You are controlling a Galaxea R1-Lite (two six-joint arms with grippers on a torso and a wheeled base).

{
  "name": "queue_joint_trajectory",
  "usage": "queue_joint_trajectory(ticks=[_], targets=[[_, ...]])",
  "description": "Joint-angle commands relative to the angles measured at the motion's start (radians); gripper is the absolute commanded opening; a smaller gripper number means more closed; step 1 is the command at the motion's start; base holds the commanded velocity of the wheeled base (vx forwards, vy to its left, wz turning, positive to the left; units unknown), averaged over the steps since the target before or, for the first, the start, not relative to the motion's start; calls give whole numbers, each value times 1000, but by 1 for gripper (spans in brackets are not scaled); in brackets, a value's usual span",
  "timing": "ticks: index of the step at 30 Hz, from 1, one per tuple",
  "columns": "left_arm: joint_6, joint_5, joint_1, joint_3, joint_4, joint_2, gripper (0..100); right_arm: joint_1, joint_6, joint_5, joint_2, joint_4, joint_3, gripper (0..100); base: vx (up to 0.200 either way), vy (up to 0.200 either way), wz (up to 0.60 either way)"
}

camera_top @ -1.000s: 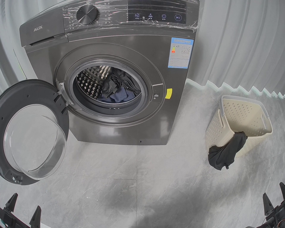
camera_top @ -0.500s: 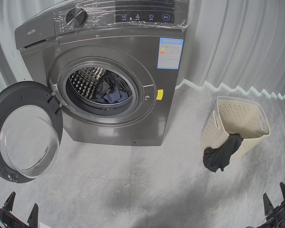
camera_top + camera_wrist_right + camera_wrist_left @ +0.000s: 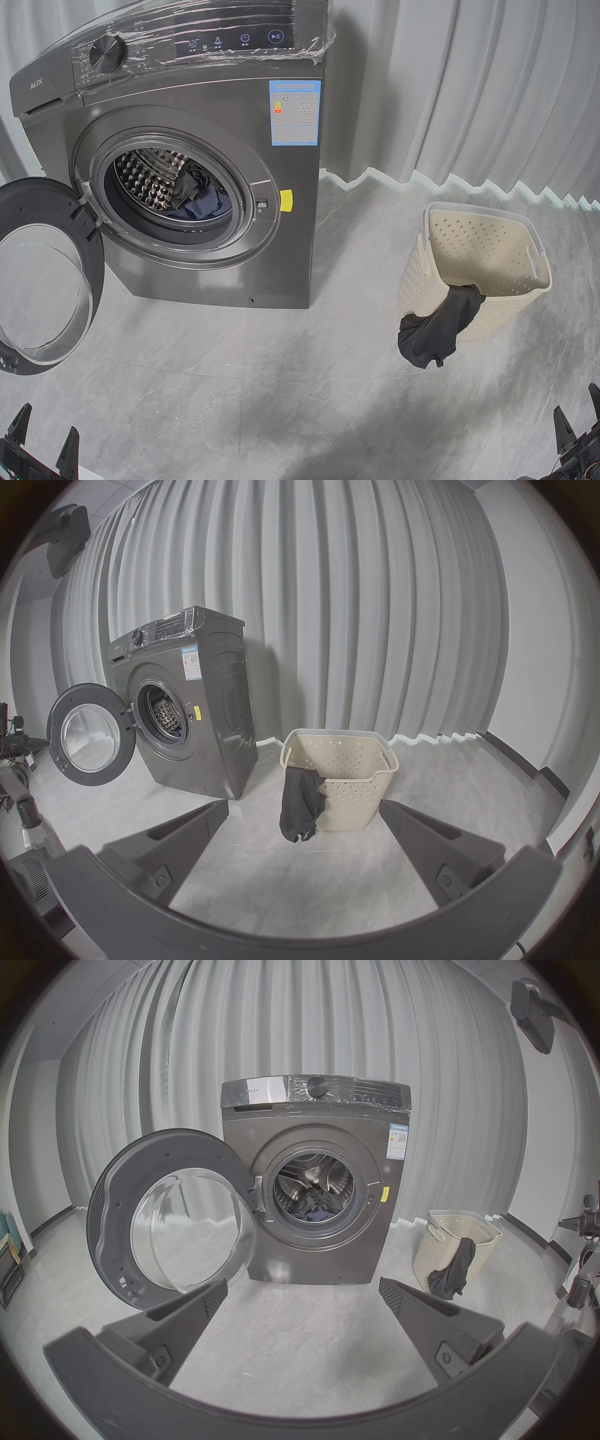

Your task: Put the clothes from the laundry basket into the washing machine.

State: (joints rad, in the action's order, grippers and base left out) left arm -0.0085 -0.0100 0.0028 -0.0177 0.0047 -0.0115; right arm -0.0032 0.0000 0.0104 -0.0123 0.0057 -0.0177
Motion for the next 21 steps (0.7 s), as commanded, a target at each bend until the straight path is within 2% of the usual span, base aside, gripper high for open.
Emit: queue_joint_trajectory(ticks=[1, 21], targets=[[-1, -1, 0, 16, 0, 10, 100, -1, 0, 0, 5, 0, 16, 100, 0, -200, 0], [-1, -1, 0, 16, -2, 10, 100, -1, 9, -7, 5, 2, 16, 100, 0, -200, 0]])
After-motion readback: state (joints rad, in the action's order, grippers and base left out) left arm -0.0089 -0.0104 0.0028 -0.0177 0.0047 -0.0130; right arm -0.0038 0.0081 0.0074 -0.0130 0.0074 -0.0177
